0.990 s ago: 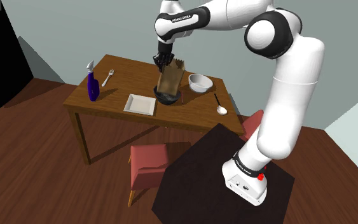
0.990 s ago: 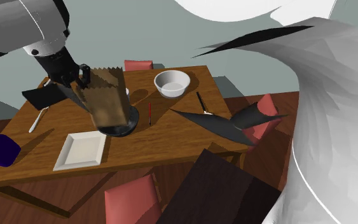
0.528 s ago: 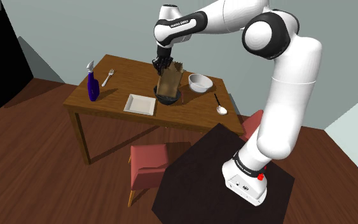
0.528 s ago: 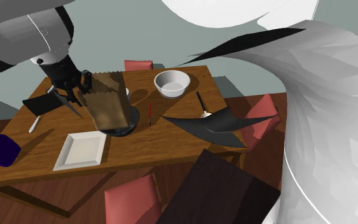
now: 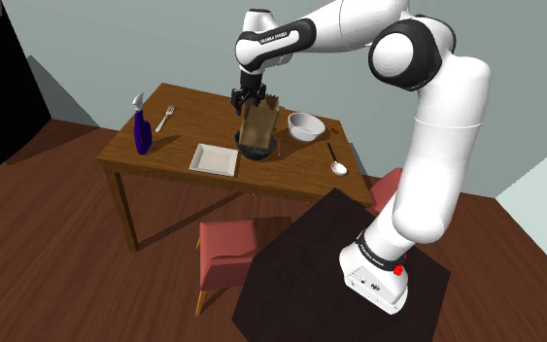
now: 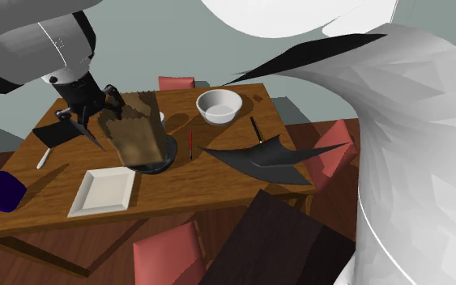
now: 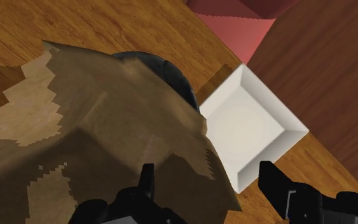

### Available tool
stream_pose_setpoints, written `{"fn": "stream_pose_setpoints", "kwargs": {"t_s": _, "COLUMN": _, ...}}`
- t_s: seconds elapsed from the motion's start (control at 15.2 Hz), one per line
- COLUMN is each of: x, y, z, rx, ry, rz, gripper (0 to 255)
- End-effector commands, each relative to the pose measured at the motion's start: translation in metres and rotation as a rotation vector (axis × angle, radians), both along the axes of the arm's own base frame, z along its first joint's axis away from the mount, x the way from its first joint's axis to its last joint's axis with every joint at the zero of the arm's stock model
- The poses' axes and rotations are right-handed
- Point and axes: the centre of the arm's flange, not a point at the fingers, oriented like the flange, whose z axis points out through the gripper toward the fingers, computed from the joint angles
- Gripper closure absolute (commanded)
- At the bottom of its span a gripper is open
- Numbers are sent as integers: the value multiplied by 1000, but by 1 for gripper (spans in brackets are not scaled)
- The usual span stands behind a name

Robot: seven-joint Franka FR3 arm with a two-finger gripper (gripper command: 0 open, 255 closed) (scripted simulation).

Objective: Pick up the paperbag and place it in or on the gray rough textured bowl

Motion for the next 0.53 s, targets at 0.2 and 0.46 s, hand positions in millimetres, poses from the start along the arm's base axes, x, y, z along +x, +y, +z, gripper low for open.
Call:
{"fn": "stream_pose_setpoints", "kwargs": {"t_s": 0.2, "x": -1, "y": 1, "z": 13, "rx": 0, "ry": 1, "rz": 0, "gripper": 0}}
{"fn": "stream_pose_setpoints", "kwargs": {"t_s": 0.46, "x": -1, "y": 3, "z": 50, "rx": 0, "ry": 1, "rz": 0, "gripper": 0}}
